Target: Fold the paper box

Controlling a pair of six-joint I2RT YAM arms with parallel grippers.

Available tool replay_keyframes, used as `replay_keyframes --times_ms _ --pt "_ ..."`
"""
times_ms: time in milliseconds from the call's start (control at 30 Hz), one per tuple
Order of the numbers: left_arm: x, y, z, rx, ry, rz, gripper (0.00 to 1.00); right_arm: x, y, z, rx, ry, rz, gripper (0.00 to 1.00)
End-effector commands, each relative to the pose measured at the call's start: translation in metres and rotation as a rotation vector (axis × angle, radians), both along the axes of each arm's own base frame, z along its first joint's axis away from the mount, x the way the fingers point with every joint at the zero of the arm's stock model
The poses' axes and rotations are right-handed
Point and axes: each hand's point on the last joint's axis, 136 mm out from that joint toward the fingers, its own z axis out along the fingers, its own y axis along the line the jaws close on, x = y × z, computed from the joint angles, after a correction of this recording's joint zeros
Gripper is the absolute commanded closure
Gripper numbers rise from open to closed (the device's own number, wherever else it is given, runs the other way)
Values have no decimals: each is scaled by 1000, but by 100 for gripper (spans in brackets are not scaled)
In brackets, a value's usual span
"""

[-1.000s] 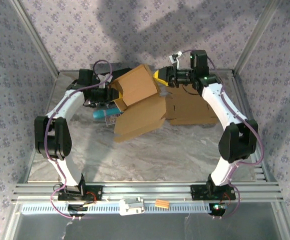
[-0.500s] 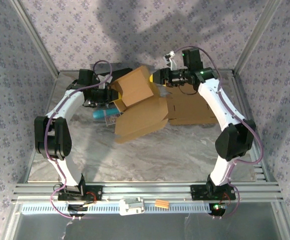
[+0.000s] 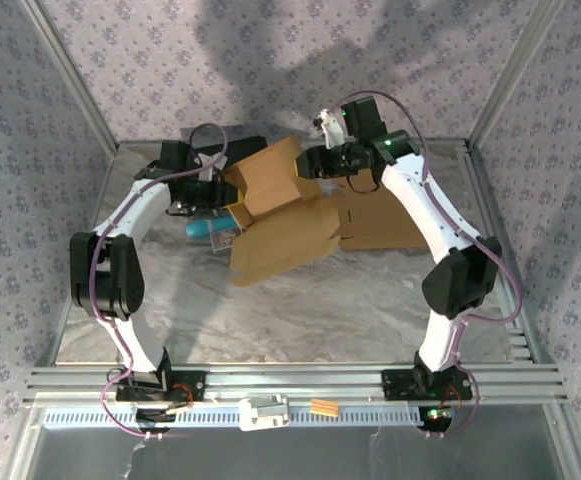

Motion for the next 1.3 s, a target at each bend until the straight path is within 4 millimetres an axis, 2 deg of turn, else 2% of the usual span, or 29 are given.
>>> replay_keyframes --times_ms 0,167,267,433,867,1100,1267 --pt "-8 -13 34 -33 -85 -63 100 9 -5 -12 -108 -25 -32 51" --pt "-11 -14 34 -19 -90 -73 100 20 -18 -26 -261 -54 -123 51" --pt "-14 -15 32 -14 -85 -80 100 20 -18 -33 -321 -70 -131 52" --pt "-16 -16 32 -9 -85 -87 100 24 -20 -39 -416 -103 -164 66" --pt "-23 -28 27 51 -65 -84 100 30 -52 -51 -813 -214 -366 99" --pt "-22 -33 27 87 -51 -47 100 28 -65 -42 -950 -265 -479 100" --pt "-24 -38 29 84 -55 -46 100 21 -64 -46 -989 -247 -495 100"
